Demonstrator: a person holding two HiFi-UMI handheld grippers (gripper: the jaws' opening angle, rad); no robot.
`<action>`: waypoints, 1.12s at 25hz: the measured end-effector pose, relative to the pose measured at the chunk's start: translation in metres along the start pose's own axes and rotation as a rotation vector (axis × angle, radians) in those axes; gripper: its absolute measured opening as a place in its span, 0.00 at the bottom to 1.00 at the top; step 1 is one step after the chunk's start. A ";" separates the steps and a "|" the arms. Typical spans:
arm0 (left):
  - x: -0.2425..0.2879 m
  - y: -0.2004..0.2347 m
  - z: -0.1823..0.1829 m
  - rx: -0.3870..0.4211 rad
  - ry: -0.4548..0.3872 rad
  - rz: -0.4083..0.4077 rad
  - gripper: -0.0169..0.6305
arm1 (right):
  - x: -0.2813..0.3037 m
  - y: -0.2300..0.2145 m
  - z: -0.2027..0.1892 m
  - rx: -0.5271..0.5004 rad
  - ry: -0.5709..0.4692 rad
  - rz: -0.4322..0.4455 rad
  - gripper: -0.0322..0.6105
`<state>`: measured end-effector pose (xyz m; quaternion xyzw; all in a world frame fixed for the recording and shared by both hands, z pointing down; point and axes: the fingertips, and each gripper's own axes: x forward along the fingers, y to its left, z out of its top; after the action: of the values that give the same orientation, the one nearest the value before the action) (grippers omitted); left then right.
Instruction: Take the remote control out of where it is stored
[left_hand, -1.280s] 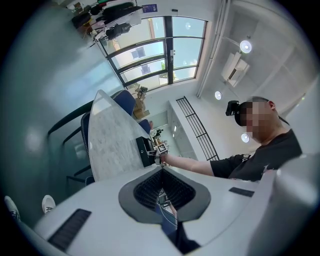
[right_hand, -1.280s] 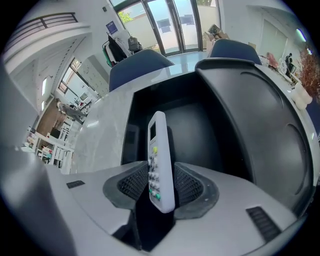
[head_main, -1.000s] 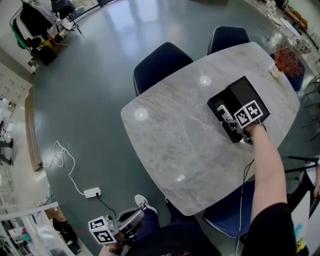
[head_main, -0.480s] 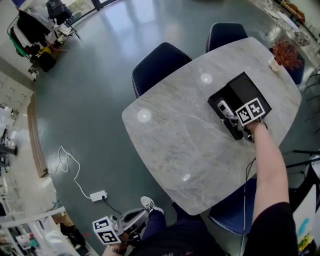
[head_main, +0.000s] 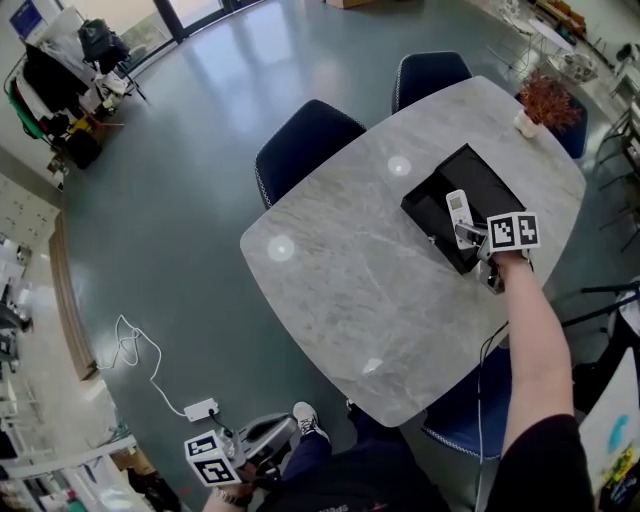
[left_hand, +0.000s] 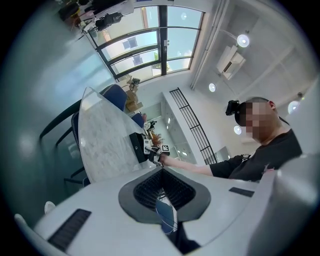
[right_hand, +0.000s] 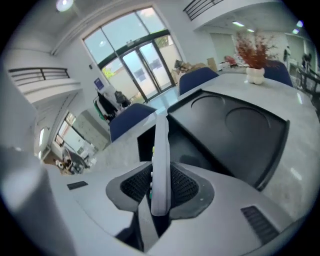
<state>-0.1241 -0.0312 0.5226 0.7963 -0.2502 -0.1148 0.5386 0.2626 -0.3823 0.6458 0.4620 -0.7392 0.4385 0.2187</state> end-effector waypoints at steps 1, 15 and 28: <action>-0.001 -0.002 0.001 0.005 0.006 -0.009 0.04 | -0.009 0.001 0.001 0.050 -0.052 0.016 0.23; -0.041 -0.035 0.009 0.096 0.081 -0.129 0.04 | -0.136 0.166 -0.052 0.400 -0.588 0.493 0.23; -0.081 -0.063 -0.005 0.149 0.163 -0.255 0.04 | -0.172 0.322 -0.192 0.438 -0.564 0.608 0.23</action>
<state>-0.1739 0.0335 0.4598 0.8661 -0.1106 -0.0981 0.4776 0.0470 -0.0735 0.4763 0.3607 -0.7616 0.4859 -0.2319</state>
